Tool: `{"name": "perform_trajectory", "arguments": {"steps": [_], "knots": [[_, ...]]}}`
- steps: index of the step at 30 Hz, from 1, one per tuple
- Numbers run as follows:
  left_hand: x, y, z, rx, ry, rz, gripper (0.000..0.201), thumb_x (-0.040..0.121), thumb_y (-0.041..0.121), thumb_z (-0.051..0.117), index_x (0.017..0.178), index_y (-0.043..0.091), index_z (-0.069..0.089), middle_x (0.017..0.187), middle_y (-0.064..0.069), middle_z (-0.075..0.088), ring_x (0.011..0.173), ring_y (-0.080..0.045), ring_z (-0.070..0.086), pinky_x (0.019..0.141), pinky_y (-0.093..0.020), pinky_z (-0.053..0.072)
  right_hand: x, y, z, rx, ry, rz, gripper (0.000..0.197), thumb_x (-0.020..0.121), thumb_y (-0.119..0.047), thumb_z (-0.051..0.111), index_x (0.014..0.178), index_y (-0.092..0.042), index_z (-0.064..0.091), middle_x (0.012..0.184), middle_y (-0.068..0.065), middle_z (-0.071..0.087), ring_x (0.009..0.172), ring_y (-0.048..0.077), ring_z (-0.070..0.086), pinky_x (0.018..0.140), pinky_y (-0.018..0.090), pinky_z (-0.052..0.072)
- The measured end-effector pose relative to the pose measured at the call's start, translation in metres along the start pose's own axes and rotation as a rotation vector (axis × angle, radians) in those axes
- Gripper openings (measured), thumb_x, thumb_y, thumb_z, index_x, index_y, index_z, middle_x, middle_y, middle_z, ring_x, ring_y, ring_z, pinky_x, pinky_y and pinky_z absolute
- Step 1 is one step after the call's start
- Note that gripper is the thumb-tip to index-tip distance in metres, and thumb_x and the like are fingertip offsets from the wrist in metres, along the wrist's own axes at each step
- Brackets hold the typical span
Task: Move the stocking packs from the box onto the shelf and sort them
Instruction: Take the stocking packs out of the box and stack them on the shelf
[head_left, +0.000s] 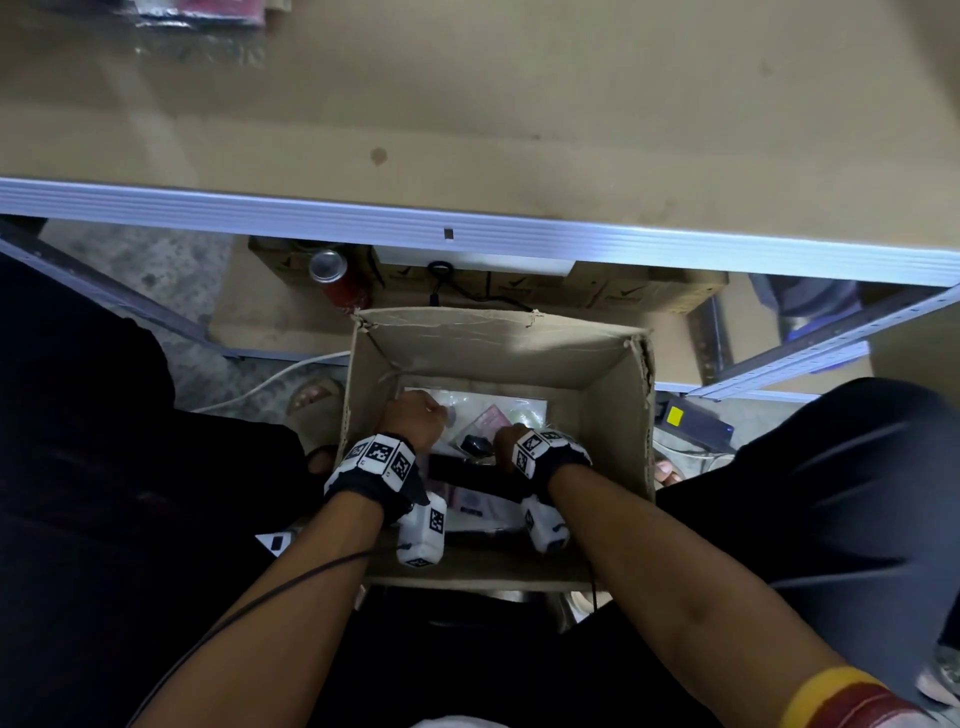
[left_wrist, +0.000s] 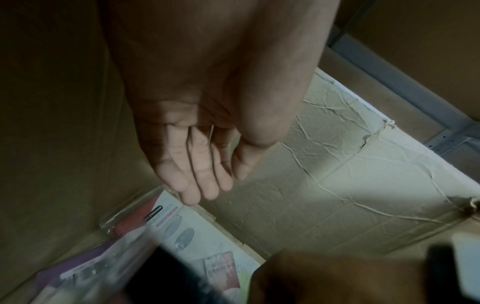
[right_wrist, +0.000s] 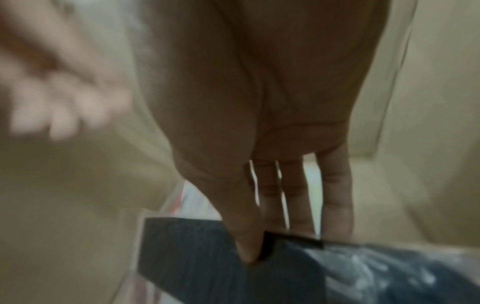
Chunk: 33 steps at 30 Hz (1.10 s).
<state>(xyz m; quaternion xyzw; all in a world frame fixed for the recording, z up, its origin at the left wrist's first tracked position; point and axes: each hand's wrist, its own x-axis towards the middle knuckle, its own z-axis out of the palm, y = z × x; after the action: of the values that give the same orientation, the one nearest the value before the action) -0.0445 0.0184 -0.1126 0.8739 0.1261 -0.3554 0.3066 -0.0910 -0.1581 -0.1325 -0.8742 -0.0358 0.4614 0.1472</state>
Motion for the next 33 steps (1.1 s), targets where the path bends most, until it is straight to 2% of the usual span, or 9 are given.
{"name": "perform_trajectory", "arguments": {"steps": [2, 4, 7, 11, 15, 18, 21, 26, 33], "knots": [[0.001, 0.001, 0.001, 0.051, -0.004, -0.002, 0.037, 0.099, 0.027, 0.051, 0.105, -0.001, 0.074, 0.113, -0.020, 0.072, 0.108, -0.035, 0.067, 0.095, -0.038, 0.054, -0.004, 0.002, -0.022, -0.018, 0.041, 0.059, 0.045, 0.099, -0.020, 0.050, 0.142, -0.006, 0.046, 0.143, 0.021, 0.050, 0.127, 0.036, 0.054, 0.103, 0.047, 0.047], [0.003, 0.002, 0.006, 0.100, -0.015, -0.007, 0.041, 0.101, 0.025, 0.046, 0.107, -0.005, 0.072, 0.114, -0.023, 0.071, 0.109, -0.036, 0.067, 0.096, -0.040, 0.053, -0.013, 0.006, -0.042, -0.042, 0.095, 0.078, 0.044, 0.097, -0.020, 0.052, 0.138, -0.005, 0.048, 0.143, 0.020, 0.050, 0.127, 0.036, 0.053, 0.103, 0.046, 0.047], [0.008, 0.001, 0.018, 0.160, -0.054, -0.005, 0.036, 0.100, 0.023, 0.051, 0.113, -0.005, 0.070, 0.119, -0.023, 0.068, 0.114, -0.037, 0.064, 0.098, -0.039, 0.051, -0.026, 0.013, -0.062, -0.045, 0.186, 0.096, 0.039, 0.094, -0.019, 0.053, 0.131, -0.004, 0.052, 0.139, 0.020, 0.051, 0.126, 0.039, 0.052, 0.103, 0.046, 0.047], [0.009, -0.001, 0.036, 0.332, -0.167, -0.004, 0.032, 0.098, 0.020, 0.047, 0.108, -0.002, 0.069, 0.123, -0.021, 0.066, 0.113, -0.035, 0.063, 0.089, -0.035, 0.050, -0.043, 0.015, -0.079, -0.081, 0.234, 0.125, 0.035, 0.091, -0.017, 0.056, 0.124, -0.004, 0.057, 0.132, 0.020, 0.055, 0.120, 0.040, 0.056, 0.096, 0.045, 0.050], [0.011, -0.007, 0.058, 0.434, -0.201, 0.042, 0.045, 0.100, 0.023, 0.050, 0.139, 0.000, 0.054, 0.139, -0.019, 0.058, 0.127, -0.034, 0.057, 0.106, -0.037, 0.047, -0.061, 0.014, -0.091, -0.137, 0.268, 0.126, 0.029, 0.088, -0.013, 0.058, 0.116, -0.006, 0.063, 0.126, 0.018, 0.061, 0.115, 0.038, 0.060, 0.092, 0.046, 0.054], [0.009, -0.014, 0.071, 0.539, -0.254, 0.150, 0.040, 0.101, 0.016, 0.050, 0.138, 0.002, 0.055, 0.140, -0.020, 0.057, 0.128, -0.033, 0.056, 0.106, -0.037, 0.046, -0.076, 0.020, -0.097, -0.121, 0.333, 0.119, 0.023, 0.088, -0.013, 0.057, 0.109, -0.008, 0.065, 0.119, 0.018, 0.063, 0.110, 0.038, 0.062, 0.087, 0.042, 0.055], [0.011, -0.018, 0.076, 0.638, -0.344, 0.249, 0.038, 0.099, 0.008, 0.051, 0.137, 0.004, 0.057, 0.137, -0.019, 0.059, 0.125, -0.035, 0.058, 0.104, -0.042, 0.048, -0.087, 0.027, -0.100, -0.060, 0.369, 0.120, 0.018, 0.088, -0.016, 0.059, 0.105, -0.010, 0.063, 0.115, 0.018, 0.065, 0.106, 0.037, 0.063, 0.086, 0.039, 0.053], [0.015, -0.021, 0.079, 0.712, -0.361, 0.270, 0.049, 0.093, 0.000, 0.054, 0.140, 0.013, 0.053, 0.138, -0.016, 0.057, 0.124, -0.035, 0.058, 0.104, -0.045, 0.050, -0.091, 0.033, -0.100, 0.033, 0.369, 0.131, 0.008, 0.088, -0.019, 0.063, 0.095, -0.016, 0.063, 0.103, 0.010, 0.069, 0.095, 0.031, 0.065, 0.084, 0.041, 0.055], [0.023, -0.027, 0.086, 0.726, -0.353, 0.295, 0.053, 0.094, 0.000, 0.055, 0.144, 0.011, 0.045, 0.144, -0.015, 0.051, 0.129, -0.032, 0.054, 0.105, -0.037, 0.048, -0.089, 0.038, -0.097, 0.076, 0.369, 0.109, 0.006, 0.087, -0.020, 0.064, 0.091, -0.016, 0.062, 0.096, 0.006, 0.070, 0.091, 0.028, 0.066, 0.084, 0.044, 0.056]]}}
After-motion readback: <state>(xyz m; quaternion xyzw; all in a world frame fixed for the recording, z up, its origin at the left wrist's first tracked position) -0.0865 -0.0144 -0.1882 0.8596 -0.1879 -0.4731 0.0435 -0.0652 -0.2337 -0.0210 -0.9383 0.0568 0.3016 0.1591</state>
